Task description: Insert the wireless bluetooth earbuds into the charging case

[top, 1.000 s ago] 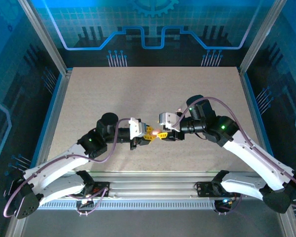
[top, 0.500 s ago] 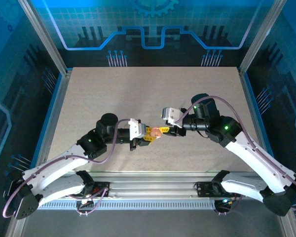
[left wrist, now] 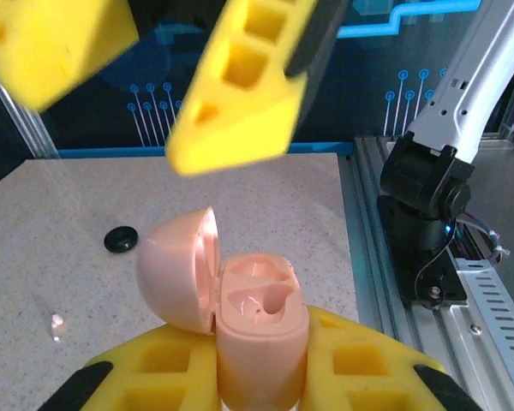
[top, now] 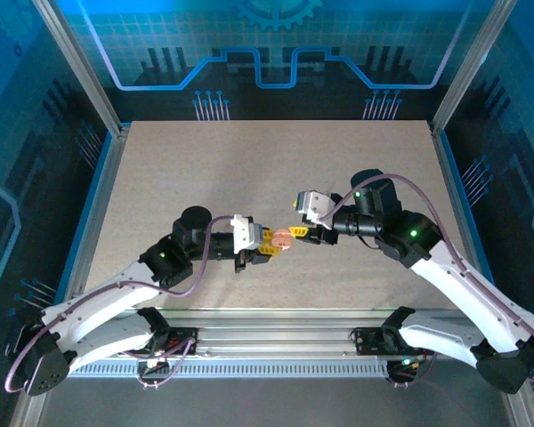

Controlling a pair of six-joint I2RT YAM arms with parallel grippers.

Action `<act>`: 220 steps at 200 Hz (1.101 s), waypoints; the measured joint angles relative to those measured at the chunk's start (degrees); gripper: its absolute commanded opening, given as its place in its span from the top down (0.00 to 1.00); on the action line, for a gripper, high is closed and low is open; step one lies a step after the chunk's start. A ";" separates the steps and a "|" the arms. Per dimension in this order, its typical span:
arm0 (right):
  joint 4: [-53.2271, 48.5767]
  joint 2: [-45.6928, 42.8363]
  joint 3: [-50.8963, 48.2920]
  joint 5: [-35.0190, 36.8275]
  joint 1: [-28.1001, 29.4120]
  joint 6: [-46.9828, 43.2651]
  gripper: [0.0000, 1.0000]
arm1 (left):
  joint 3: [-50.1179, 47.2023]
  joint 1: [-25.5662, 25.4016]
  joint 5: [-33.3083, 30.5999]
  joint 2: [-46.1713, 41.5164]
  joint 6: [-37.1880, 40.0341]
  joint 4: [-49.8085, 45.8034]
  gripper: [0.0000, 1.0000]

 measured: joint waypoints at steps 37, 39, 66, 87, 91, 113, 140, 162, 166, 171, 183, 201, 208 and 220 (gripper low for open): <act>-0.90 0.22 0.63 0.57 -0.15 3.54 0.46 | -2.97 1.75 -1.22 -0.11 -3.96 3.91 0.83; -0.98 0.31 0.76 0.59 -0.15 3.87 0.46 | -3.17 1.99 -1.36 -0.13 -4.35 4.17 0.83; -1.55 1.31 2.12 0.87 -0.15 7.23 0.45 | -5.40 5.22 -1.95 -1.22 -7.96 6.75 0.83; -1.95 2.08 2.86 1.29 -0.15 10.08 0.44 | -6.58 8.13 -2.32 -2.82 -10.64 8.07 0.83; -2.01 2.27 3.08 1.44 -0.15 10.62 0.44 | -6.75 8.55 -2.47 -3.19 -11.08 8.22 0.83; -3.06 3.93 4.28 2.05 -0.15 14.12 0.45 | -7.89 10.86 -3.45 -5.73 -13.51 8.61 0.83; -4.57 7.23 6.25 3.17 -0.07 18.84 0.47 | -9.25 13.33 -5.62 -9.20 -15.74 8.28 0.83; -5.35 10.75 7.98 3.56 0.28 23.12 0.49 | -9.68 15.21 -7.98 -12.07 -17.05 6.54 0.83; -5.42 11.50 8.24 3.58 0.35 23.87 0.49 | -9.70 15.56 -8.52 -12.66 -17.35 6.03 0.83; -5.66 12.50 8.70 3.72 0.44 25.05 0.49 | -9.73 15.85 -9.11 -13.20 -17.62 5.51 0.83; -6.16 14.69 9.64 4.44 0.74 27.61 0.50 | -9.94 16.63 -10.62 -14.82 -17.99 4.11 0.82; -7.08 18.67 11.67 5.68 1.38 31.74 0.51 | -10.60 17.73 -13.07 -17.42 -18.49 1.86 0.82; -7.43 20.17 12.52 6.25 1.66 33.03 0.52 | -10.97 18.25 -13.73 -18.43 -18.93 1.09 0.82; -7.89 22.84 13.99 7.41 2.51 34.93 0.52 | -11.87 19.47 -14.95 -20.22 -19.54 -0.17 0.82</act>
